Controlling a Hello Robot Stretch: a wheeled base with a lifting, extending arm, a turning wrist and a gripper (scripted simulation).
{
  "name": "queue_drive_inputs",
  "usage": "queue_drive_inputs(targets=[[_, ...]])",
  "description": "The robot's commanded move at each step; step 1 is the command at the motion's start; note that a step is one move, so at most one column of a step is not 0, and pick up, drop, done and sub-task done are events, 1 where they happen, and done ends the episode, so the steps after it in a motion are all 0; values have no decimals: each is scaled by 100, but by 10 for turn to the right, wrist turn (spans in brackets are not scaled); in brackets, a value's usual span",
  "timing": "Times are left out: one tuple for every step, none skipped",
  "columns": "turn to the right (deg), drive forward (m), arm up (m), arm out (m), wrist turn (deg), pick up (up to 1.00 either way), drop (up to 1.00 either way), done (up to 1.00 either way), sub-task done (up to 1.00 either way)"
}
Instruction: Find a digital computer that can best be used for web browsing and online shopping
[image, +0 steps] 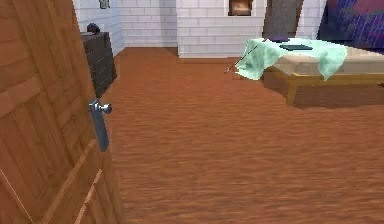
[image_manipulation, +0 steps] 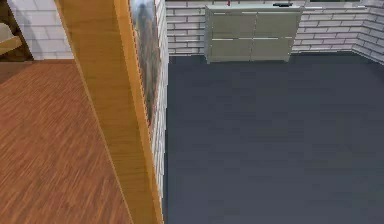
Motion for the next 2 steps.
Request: queue_drive_inputs(targets=[[0,30,0,0,0,0,0,0,0],[270,0,0,0,0,0,0,0,0]])
